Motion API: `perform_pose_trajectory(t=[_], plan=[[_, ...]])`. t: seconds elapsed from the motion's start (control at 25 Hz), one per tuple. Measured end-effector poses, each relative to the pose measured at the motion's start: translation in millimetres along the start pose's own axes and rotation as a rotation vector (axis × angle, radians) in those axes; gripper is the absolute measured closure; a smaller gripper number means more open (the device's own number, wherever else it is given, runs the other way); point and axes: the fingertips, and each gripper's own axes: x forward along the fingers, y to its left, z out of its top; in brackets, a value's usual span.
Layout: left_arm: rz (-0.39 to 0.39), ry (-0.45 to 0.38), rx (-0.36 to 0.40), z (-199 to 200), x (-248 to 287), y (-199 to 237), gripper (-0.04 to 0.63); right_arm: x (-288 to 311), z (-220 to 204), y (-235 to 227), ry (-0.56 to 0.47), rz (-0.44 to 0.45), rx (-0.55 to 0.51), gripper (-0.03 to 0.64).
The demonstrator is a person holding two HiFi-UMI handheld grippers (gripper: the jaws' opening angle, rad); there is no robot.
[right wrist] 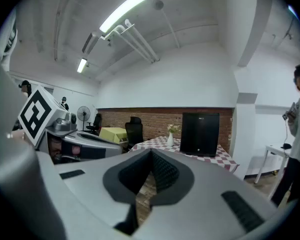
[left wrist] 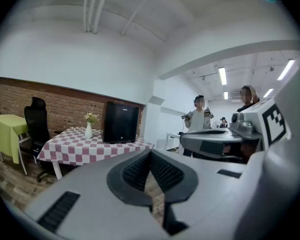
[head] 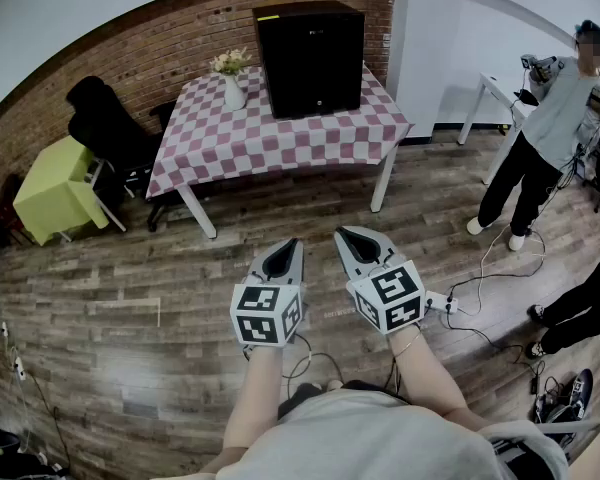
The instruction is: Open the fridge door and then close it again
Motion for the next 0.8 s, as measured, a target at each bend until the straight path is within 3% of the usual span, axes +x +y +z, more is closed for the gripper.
perform_pose_trajectory(t=[0.28, 0.6, 0.8], plan=[[-0.014, 0.02, 0.021, -3.1, 1.6, -8.7, 0.589, -13.0, -3.2, -3.8, -0.008, -0.005, 0.035, 0.618], [-0.092, -0.025, 0.026, 6.9, 6.9, -31.9, 0.589, -23.1, -4.4, -7.1, -0.04, 0.017, 0.074, 0.618], [-0.098, -0.046, 0.024, 4.3, 9.2, -42.6, 0.589, -27.7, -19.6, -12.3, -0.019, 0.05, 0.096, 0.618]])
